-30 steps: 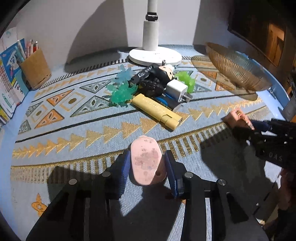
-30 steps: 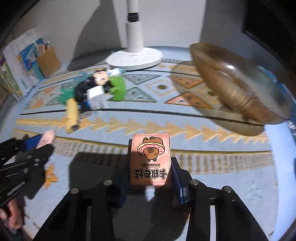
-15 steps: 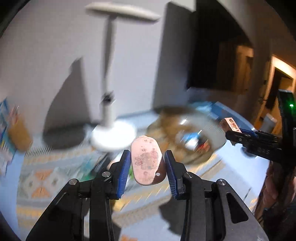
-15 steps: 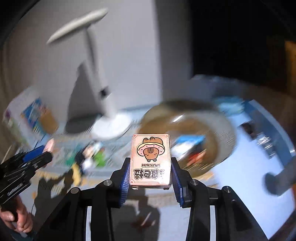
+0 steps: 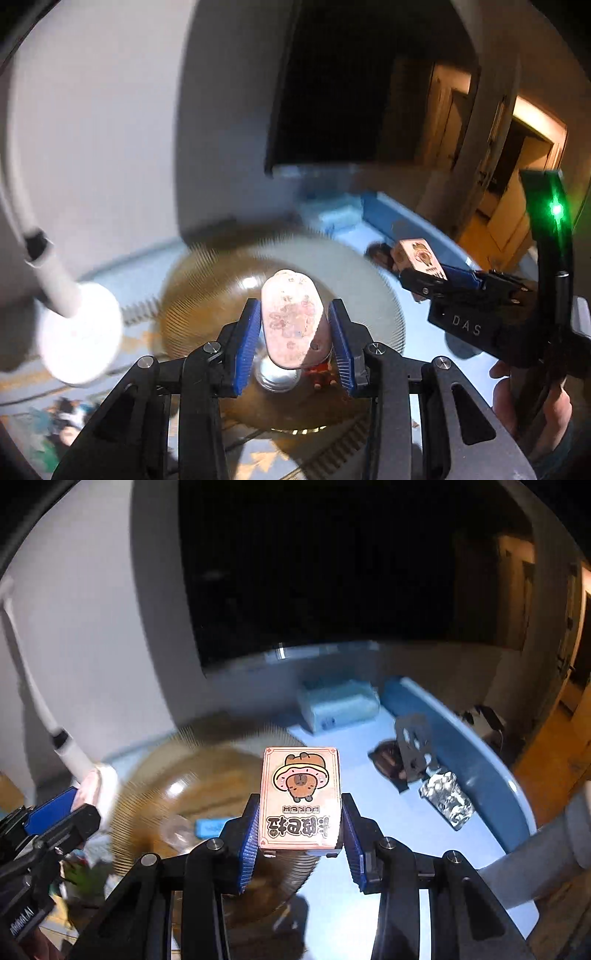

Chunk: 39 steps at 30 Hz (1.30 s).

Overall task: Organize rigid objects
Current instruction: 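Carry eraser and box into the amber bowl and open both grippers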

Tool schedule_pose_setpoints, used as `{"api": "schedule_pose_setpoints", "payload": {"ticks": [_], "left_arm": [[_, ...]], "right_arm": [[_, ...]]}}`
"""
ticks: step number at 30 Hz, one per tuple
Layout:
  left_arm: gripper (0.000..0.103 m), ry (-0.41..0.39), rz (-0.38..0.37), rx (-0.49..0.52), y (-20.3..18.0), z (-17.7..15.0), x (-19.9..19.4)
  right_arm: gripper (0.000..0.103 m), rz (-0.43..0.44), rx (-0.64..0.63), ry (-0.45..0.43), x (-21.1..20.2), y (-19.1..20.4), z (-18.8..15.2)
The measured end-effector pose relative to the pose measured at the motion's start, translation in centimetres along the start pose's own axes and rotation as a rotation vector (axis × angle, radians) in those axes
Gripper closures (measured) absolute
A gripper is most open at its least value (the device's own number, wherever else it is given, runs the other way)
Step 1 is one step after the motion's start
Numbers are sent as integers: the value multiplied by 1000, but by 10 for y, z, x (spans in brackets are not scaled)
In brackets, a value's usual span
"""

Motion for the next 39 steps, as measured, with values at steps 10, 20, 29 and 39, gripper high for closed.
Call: {"api": "schedule_pose_setpoints", "payload": {"ticks": [10, 20, 29, 39], "left_arm": [[69, 128, -41, 1, -3, -13, 66], [29, 87, -46, -57, 16, 2, 50], [29, -43, -21, -37, 22, 9, -43], [22, -260, 112, -27, 52, 3, -209]], "right_arm": [[63, -36, -71, 104, 65, 5, -15], [56, -7, -20, 122, 71, -4, -13], [43, 2, 17, -26, 1, -6, 1], [42, 143, -35, -103, -85, 53, -6]]}}
Point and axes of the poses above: each gripper's, at about its wrist camera, not at the fingertips, and x roughly the way its jaws point, y to its left, z to its top, the point moved 5 cm from there along x, roughly the way its jaws point, and after that the axes turned 7 degrees about x, right-handed, at the moved point
